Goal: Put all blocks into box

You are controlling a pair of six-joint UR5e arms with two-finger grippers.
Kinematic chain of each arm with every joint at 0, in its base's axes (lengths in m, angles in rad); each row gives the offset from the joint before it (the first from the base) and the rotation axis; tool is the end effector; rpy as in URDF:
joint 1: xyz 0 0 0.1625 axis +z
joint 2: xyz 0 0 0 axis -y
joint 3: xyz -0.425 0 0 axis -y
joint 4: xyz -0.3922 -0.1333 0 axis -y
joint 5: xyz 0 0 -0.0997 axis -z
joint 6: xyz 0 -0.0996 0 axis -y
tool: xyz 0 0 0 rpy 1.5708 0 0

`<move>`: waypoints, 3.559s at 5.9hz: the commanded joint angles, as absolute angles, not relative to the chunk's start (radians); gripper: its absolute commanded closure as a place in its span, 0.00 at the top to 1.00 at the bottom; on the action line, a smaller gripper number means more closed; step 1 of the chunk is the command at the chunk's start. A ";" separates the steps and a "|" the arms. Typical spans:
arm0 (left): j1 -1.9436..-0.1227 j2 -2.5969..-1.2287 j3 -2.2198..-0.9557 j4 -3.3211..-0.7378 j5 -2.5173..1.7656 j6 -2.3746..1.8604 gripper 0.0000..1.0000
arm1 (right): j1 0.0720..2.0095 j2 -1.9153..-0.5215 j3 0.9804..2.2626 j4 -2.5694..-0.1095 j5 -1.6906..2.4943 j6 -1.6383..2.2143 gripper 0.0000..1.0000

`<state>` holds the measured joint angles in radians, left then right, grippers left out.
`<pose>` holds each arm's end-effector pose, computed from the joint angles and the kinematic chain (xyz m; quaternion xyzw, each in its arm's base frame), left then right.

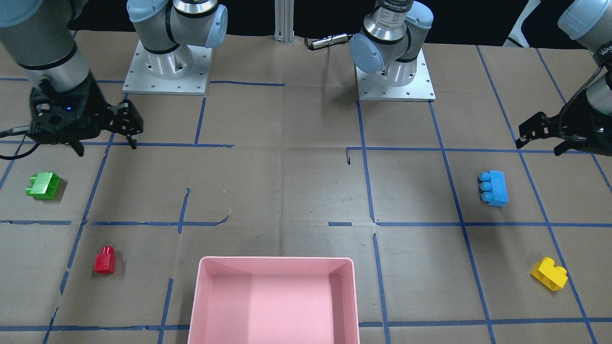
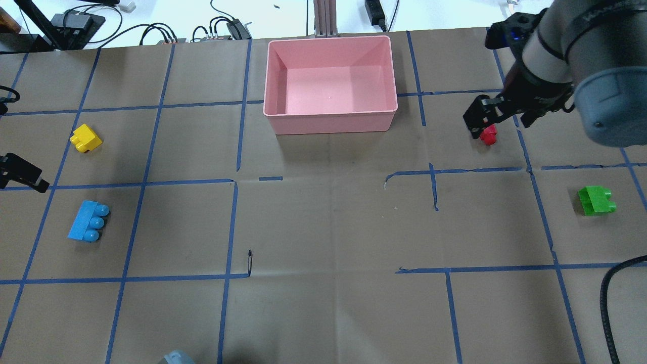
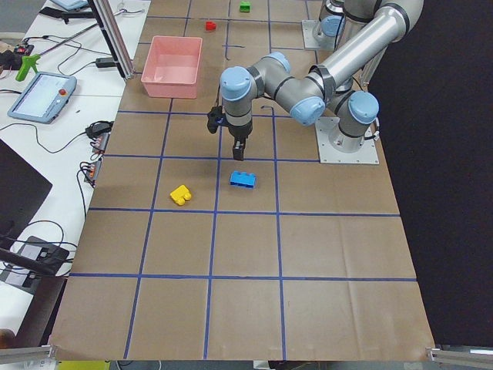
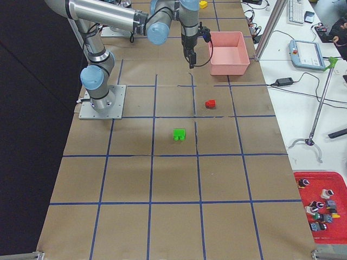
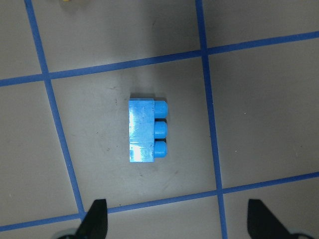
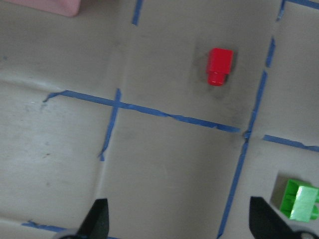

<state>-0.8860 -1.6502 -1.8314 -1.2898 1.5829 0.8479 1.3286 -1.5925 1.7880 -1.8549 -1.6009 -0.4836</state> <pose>0.2121 -0.4686 0.3501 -0.0816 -0.9962 -0.0254 0.0161 0.0105 -0.5008 0.4209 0.1196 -0.9917 0.0361 0.0298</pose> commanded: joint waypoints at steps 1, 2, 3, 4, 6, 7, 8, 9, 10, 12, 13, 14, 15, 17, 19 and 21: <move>-0.885 -1.721 -1.922 -1.084 1.583 0.850 0.99 | 1.043 -1.582 1.822 -1.982 -1.609 -0.617 1.00; -0.885 -1.765 -1.939 -1.022 1.582 0.851 0.99 | 0.955 -1.530 1.845 -1.988 -1.605 -0.618 1.00; -0.885 -1.811 -1.947 -1.011 1.583 0.851 0.99 | 0.892 -1.461 1.867 -2.037 -1.602 -0.621 0.99; -0.885 -1.833 -1.968 -0.982 1.582 0.850 0.99 | 0.881 -1.433 1.917 -2.092 -1.609 -0.652 0.99; -0.885 -1.842 -2.055 -0.876 1.582 0.851 0.99 | 0.881 -1.381 2.037 -2.276 -1.608 -0.676 0.99; -0.885 -1.853 -2.078 -0.847 1.582 0.853 0.99 | 0.881 -1.330 2.042 -2.327 -1.605 -0.675 0.99; -0.885 -1.894 -2.077 -0.781 1.582 0.871 0.99 | 0.881 -1.294 2.043 -2.341 -1.603 -0.675 0.99; -0.887 -1.919 -2.077 -0.720 1.585 0.871 0.99 | 0.881 -1.289 2.042 -2.347 -1.605 -0.676 0.99; -0.891 -1.907 -2.079 -0.718 1.588 0.873 0.99 | 0.881 -1.284 2.040 -2.353 -1.605 -0.675 0.99; -0.891 -1.905 -2.079 -0.718 1.586 0.873 0.93 | 0.879 -1.258 2.042 -2.361 -1.606 -0.678 0.99; -0.893 -1.904 -2.079 -0.718 1.583 0.873 0.83 | 0.873 -1.255 2.042 -2.359 -1.609 -0.710 0.99; -0.893 -1.902 -2.077 -0.718 1.583 0.873 0.69 | 0.856 -1.252 2.042 -2.358 -1.606 -0.712 0.99; -0.893 -1.901 -2.074 -0.719 1.585 0.873 0.57 | 0.853 -1.250 2.042 -2.359 -1.605 -0.713 0.99; -0.893 -1.894 -2.068 -0.727 1.586 0.871 0.27 | 0.851 -1.236 2.042 -2.371 -1.606 -0.713 0.89; -0.906 -1.829 -1.963 -0.867 1.583 0.859 0.16 | 0.853 -1.241 2.042 -2.367 -1.606 -0.712 0.39; -0.975 -1.801 -1.622 -1.338 1.575 0.737 0.13 | 0.853 -1.265 2.020 -2.308 -1.609 -0.707 0.04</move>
<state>-0.9423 -1.8073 -1.7870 -1.1189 1.5810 0.8016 0.8529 -1.2503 2.0337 -2.3438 -1.6084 -0.7077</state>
